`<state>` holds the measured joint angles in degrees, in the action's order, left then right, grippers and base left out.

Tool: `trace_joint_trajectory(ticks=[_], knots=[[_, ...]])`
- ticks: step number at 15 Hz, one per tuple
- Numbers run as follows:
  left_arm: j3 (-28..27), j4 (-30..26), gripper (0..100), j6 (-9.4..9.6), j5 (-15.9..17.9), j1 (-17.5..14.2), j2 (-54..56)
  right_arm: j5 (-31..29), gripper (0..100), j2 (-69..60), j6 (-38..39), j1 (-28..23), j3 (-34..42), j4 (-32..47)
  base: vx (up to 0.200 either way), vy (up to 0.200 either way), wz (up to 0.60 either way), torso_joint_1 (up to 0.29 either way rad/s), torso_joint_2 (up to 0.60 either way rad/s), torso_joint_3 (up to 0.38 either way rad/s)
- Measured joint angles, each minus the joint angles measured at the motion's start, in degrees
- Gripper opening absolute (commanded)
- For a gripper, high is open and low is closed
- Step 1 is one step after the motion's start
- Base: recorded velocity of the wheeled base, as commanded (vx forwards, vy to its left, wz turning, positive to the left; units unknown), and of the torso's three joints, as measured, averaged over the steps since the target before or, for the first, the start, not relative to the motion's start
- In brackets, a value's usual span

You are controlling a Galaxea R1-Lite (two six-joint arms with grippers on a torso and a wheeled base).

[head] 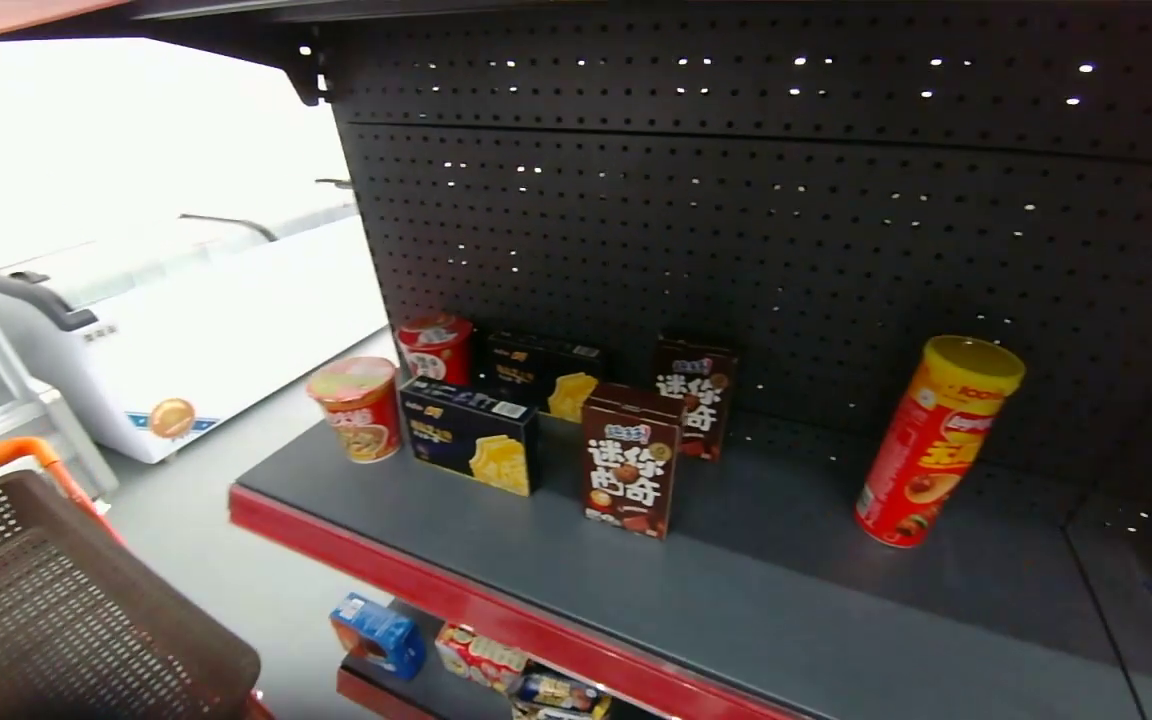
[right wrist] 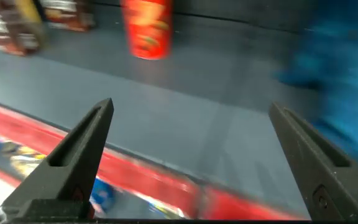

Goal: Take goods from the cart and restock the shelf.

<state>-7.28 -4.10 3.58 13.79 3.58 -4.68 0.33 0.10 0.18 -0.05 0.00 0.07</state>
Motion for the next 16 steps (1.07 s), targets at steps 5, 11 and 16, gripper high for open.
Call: trace_joint_trajectory(ticks=[5,11,16], knots=[[1.19,0.16,0,0.00,0.02,0.02,0.05,-0.01,100,0.00,-0.05,0.05,0.00,0.02,0.000,0.000,-0.60,0.002,0.00,0.003],[2.29,0.62,0,-2.77,0.00,0.02,0.02,0.00,100,0.00,-0.02,0.00,0.00,0.00,0.000,0.000,0.00,0.000,0.00,0.000],[2.60,0.62,0,-2.83,0.09,0.02,0.02,0.00,100,0.00,-0.05,0.02,0.00,0.04,0.000,0.000,-0.24,0.003,0.00,0.001]])
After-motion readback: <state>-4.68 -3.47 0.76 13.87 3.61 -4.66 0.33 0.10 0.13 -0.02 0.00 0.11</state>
